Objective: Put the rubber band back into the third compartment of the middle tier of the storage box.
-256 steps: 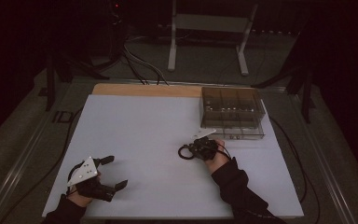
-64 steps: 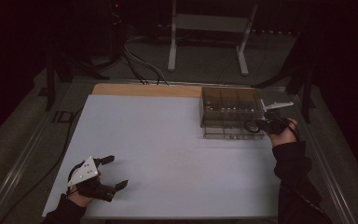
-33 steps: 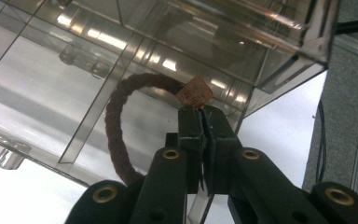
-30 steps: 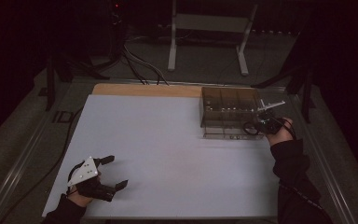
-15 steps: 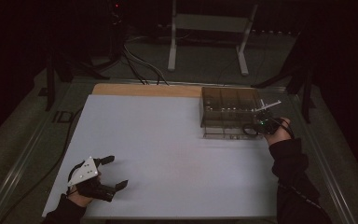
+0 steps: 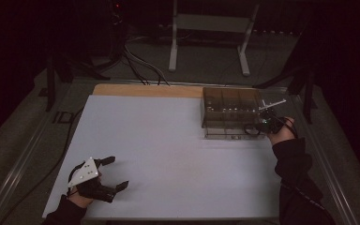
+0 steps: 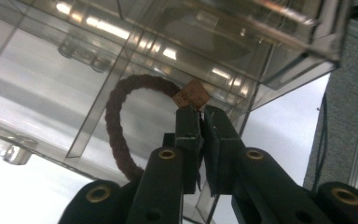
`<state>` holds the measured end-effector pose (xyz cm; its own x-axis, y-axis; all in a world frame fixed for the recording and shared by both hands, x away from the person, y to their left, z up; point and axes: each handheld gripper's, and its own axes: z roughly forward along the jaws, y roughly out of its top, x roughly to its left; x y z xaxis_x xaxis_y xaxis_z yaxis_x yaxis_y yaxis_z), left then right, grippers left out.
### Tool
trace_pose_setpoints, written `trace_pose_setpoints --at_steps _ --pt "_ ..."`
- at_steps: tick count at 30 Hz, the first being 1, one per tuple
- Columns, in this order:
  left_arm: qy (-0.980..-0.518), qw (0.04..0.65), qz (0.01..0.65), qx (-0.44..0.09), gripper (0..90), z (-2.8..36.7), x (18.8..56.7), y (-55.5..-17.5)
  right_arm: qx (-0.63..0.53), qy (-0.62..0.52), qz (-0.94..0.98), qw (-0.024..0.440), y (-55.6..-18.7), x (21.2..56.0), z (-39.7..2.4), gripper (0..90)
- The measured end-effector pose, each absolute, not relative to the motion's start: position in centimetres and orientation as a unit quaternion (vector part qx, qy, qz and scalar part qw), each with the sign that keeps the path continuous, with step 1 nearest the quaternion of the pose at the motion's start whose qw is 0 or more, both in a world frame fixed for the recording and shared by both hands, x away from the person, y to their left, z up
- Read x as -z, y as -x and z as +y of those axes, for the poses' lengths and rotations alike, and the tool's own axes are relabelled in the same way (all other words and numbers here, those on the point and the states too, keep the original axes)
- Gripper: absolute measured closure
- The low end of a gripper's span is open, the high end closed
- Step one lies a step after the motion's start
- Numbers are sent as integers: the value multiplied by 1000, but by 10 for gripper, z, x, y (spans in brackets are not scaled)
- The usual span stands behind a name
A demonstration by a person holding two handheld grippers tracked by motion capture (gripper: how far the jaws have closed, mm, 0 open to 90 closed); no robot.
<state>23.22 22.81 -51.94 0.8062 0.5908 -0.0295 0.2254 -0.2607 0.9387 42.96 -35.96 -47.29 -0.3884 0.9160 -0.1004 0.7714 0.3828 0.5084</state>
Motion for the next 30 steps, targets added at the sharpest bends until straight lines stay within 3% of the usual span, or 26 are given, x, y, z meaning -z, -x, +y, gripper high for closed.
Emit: trace_pose_setpoints --at_steps 14,30 --pt "-777 548 261 -167 3 228 519 -232 -242 -522 795 190 -424 454 -360 661" --pt "-777 549 262 -166 3 228 519 -232 -327 -493 784 190 -405 426 -339 366"
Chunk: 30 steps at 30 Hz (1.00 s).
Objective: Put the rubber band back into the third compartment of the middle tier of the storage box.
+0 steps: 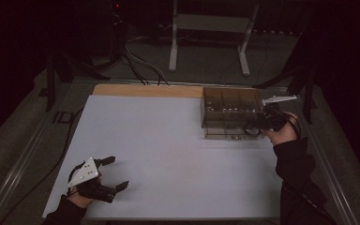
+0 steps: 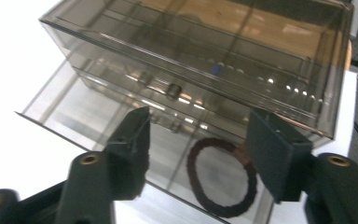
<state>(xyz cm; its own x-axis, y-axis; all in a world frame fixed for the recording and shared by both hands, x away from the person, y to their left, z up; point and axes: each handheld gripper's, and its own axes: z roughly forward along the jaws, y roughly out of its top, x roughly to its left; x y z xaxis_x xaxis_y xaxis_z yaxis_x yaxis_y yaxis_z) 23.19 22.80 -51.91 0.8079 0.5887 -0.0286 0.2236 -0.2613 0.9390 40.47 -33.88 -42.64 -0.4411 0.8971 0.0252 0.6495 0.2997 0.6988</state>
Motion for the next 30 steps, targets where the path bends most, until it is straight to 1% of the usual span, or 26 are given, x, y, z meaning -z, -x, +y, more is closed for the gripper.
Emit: trace_pose_setpoints --at_steps 2,3,5,8,9,13,15,16,24,30 --pt "-777 548 261 -166 3 228 519 -232 -329 -493 783 191 -404 426 -338 352" --pt "-777 549 261 -166 3 228 519 -232 -334 -489 782 192 -402 424 -335 315" --pt "-777 549 261 -166 3 228 519 -232 -344 -488 779 192 -400 422 -332 292" --pt "-777 549 261 -166 3 228 519 -232 -359 -487 773 192 -397 418 -328 198" --pt "-777 549 261 -166 3 228 519 -232 -365 -483 773 190 -396 417 -327 142" --pt "-777 549 261 -165 3 228 519 -232 -389 -470 770 186 -392 412 -322 13" --pt "-777 549 261 -165 3 228 519 -232 -391 -466 771 187 -391 410 -320 10" --pt "-776 549 261 -165 3 228 519 -232 -395 -463 769 197 -389 407 -316 0" --pt "-777 549 260 -165 3 228 519 -232 -414 -444 767 207 -379 394 -298 0" --pt "-776 549 261 -165 3 228 519 -232 -423 -430 768 213 -373 391 -287 0"
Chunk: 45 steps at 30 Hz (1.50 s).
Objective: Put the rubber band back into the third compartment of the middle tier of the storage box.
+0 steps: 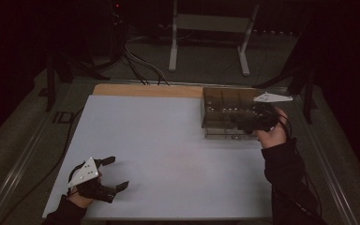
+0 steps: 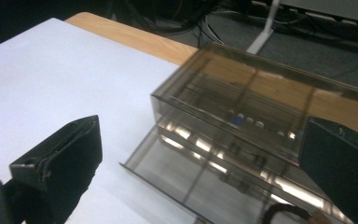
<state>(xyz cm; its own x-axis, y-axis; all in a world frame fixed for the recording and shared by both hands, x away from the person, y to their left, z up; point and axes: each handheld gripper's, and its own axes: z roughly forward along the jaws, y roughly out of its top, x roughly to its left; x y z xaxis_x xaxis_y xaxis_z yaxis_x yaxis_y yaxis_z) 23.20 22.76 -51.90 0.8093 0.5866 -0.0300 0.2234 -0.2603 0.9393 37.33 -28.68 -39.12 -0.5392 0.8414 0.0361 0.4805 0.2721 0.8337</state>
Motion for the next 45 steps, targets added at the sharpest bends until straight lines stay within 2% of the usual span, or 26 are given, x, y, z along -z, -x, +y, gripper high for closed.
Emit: trace_pose_setpoints --at_steps 17,45 --pt "-777 549 259 -166 3 228 519 -231 -432 -416 767 230 -350 413 -269 0" --pt "-776 550 260 -165 3 228 519 -231 -445 -414 768 202 -310 486 -283 0"
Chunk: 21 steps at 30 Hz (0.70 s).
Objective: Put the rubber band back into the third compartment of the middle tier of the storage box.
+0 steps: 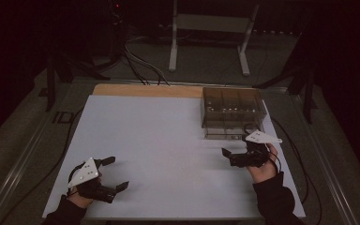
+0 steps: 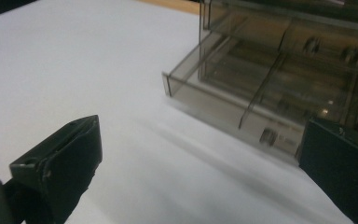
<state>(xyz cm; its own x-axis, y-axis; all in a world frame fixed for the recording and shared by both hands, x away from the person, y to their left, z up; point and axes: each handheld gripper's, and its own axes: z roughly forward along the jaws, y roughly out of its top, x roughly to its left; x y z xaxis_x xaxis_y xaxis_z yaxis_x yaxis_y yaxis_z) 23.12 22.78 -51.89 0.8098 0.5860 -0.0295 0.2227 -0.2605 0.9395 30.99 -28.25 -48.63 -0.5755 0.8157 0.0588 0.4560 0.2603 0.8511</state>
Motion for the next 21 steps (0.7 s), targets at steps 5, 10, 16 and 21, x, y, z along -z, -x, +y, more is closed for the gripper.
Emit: trace_pose_setpoints --at_steps 5,10,16,21 --pt "-777 549 260 -165 3 228 519 -232 -446 -410 772 193 -303 499 -286 0" --pt "-777 549 260 -165 3 228 519 -231 -449 -410 772 185 -297 507 -291 0" --pt "-777 549 260 -165 3 228 519 -232 -447 -408 776 179 -289 516 -298 0" --pt "-777 549 260 -165 3 228 519 -231 -445 -409 777 175 -282 521 -303 0"
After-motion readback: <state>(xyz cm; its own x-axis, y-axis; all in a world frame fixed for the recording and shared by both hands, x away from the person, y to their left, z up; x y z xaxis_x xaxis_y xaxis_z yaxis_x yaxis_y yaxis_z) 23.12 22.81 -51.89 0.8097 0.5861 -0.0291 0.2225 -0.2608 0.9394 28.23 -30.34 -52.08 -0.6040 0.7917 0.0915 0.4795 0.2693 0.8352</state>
